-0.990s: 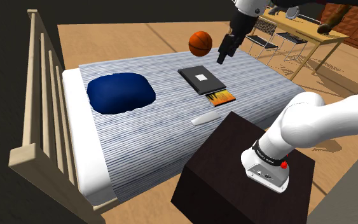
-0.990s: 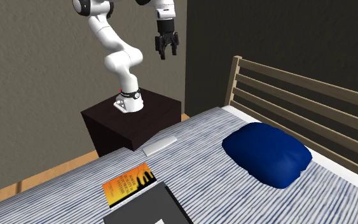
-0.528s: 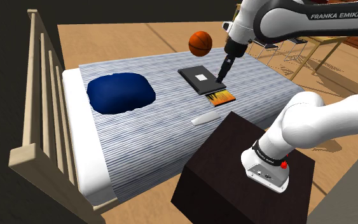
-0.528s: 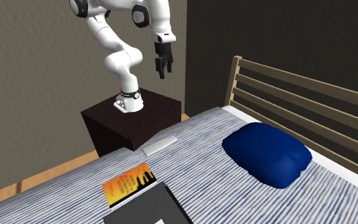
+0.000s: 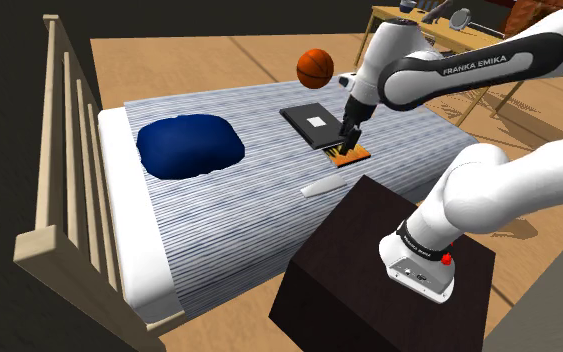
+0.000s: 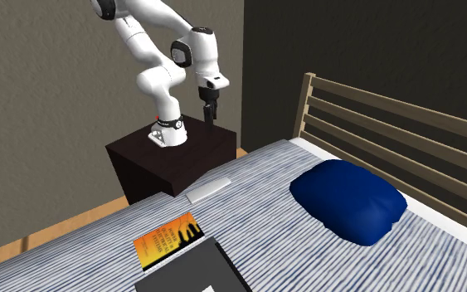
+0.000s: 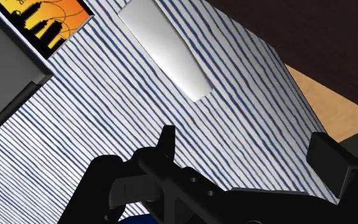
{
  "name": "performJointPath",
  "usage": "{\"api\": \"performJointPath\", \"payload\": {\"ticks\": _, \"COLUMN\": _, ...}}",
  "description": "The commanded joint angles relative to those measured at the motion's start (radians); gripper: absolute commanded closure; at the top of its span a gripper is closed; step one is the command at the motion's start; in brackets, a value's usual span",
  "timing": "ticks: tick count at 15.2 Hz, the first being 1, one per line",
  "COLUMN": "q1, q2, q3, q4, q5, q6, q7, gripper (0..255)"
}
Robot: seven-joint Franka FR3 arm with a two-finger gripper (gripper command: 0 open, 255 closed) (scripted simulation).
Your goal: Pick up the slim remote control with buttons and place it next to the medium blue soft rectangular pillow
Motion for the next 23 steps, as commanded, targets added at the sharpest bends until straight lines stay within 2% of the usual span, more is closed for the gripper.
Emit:
{"api": "performJointPath", "payload": {"ticks": 1, "q1": 0.003, "q2": 0.065, "q3": -0.044, "q4": -0.029, "q5": -0.031, "q6": 0.092, "q7": -0.084, "gripper": 0}}
{"api": "performJointPath", "payload": {"ticks": 7, "q1": 0.042, "q2": 0.331, "q3": -0.182, "q4": -0.054, "q5": -0.082, "q6": 0.372, "q7": -0.335, "gripper": 0}}
{"api": "performJointPath", "payload": {"ticks": 10, "q1": 0.101, "q2": 0.499, "q3": -0.262, "q4": -0.038, "q5": -0.038, "q6": 0.518, "q7": -0.498, "gripper": 0}}
{"api": "performJointPath", "payload": {"ticks": 12, "q1": 0.167, "q2": 0.622, "q3": -0.315, "q4": -0.018, "q5": 0.076, "q6": 0.611, "q7": -0.662, "gripper": 0}}
{"api": "performJointPath", "payload": {"ticks": 13, "q1": 0.201, "q2": 0.688, "q3": -0.328, "q4": -0.005, "q5": 0.188, "q6": 0.653, "q7": -0.782, "gripper": 0}}
{"api": "performJointPath", "payload": {"ticks": 14, "q1": 0.209, "q2": 0.755, "q3": -0.305, "q4": 0.014, "q5": 0.337, "q6": 0.687, "q7": -0.93, "gripper": 0}}
{"api": "performJointPath", "payload": {"ticks": 15, "q1": 0.182, "q2": 0.821, "q3": -0.246, "q4": 0.038, "q5": 0.489, "q6": 0.714, "q7": -1.08, "gripper": 0}}
{"api": "performJointPath", "payload": {"ticks": 16, "q1": 0.131, "q2": 0.881, "q3": -0.174, "q4": 0.067, "q5": 0.613, "q6": 0.737, "q7": -1.212, "gripper": 0}}
{"api": "performJointPath", "payload": {"ticks": 17, "q1": 0.05, "q2": 0.934, "q3": -0.084, "q4": 0.094, "q5": 0.681, "q6": 0.762, "q7": -1.306, "gripper": 0}}
{"api": "performJointPath", "payload": {"ticks": 18, "q1": -0.025, "q2": 0.985, "q3": -0.008, "q4": 0.121, "q5": 0.723, "q6": 0.789, "q7": -1.381, "gripper": 0}}
{"api": "performJointPath", "payload": {"ticks": 19, "q1": -0.07, "q2": 1.011, "q3": 0.035, "q4": 0.135, "q5": 0.726, "q6": 0.805, "q7": -1.408, "gripper": 0}}
{"api": "performJointPath", "payload": {"ticks": 23, "q1": -0.175, "q2": 1.088, "q3": 0.147, "q4": 0.165, "q5": 0.778, "q6": 0.863, "q7": -1.457, "gripper": 0}}
